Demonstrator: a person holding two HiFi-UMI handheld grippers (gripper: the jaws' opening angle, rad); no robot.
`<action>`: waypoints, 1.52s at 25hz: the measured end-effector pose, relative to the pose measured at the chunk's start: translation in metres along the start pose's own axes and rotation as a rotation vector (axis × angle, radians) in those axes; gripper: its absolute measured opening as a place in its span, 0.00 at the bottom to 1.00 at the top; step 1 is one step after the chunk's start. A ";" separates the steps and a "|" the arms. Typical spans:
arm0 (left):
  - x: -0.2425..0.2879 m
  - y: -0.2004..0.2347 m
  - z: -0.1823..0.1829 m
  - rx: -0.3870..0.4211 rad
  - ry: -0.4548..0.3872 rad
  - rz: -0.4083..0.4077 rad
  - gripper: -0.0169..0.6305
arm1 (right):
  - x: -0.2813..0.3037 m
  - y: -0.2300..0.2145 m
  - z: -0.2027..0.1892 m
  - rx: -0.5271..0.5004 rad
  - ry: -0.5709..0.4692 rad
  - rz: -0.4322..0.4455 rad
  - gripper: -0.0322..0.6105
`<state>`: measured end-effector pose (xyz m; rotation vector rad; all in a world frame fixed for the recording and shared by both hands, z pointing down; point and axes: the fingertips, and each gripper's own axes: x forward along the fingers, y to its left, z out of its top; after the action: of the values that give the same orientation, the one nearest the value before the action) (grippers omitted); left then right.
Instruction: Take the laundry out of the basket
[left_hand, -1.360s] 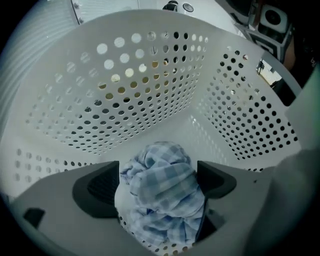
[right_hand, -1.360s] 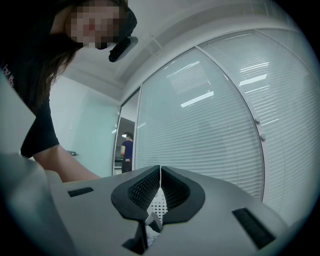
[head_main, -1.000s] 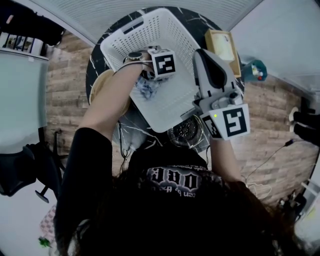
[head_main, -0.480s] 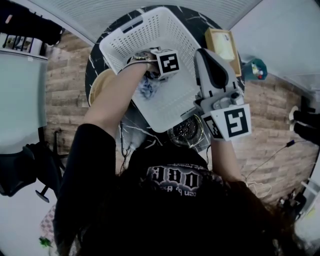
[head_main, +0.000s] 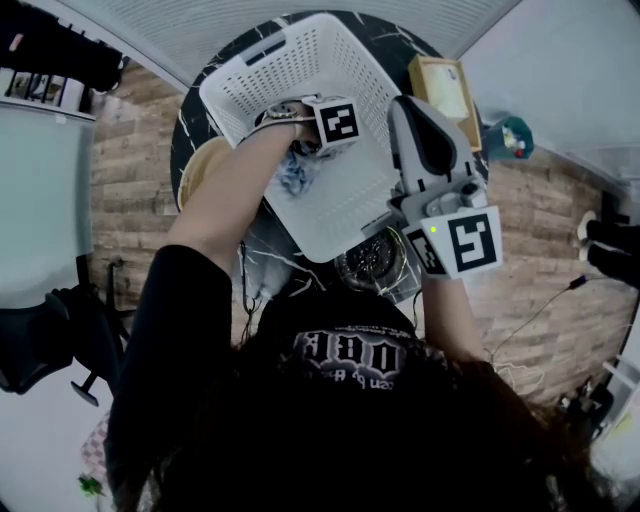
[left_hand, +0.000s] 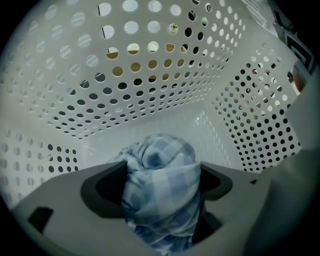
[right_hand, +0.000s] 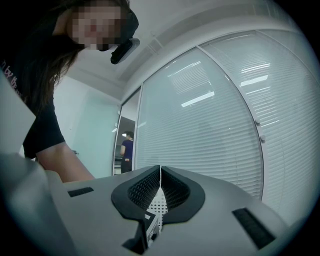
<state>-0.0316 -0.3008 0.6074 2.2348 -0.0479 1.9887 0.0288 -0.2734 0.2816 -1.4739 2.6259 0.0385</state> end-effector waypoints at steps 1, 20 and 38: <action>0.000 0.000 0.000 0.000 0.000 0.001 0.66 | 0.000 0.001 0.000 -0.001 0.000 0.000 0.09; -0.016 0.003 0.006 0.057 -0.066 0.053 0.44 | -0.013 -0.005 0.000 -0.037 -0.009 -0.042 0.09; -0.086 0.024 0.030 -0.036 -0.308 0.248 0.40 | -0.027 -0.012 0.005 -0.026 -0.015 -0.059 0.09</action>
<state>-0.0150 -0.3347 0.5212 2.5983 -0.4096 1.7092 0.0529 -0.2564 0.2805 -1.5525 2.5784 0.0779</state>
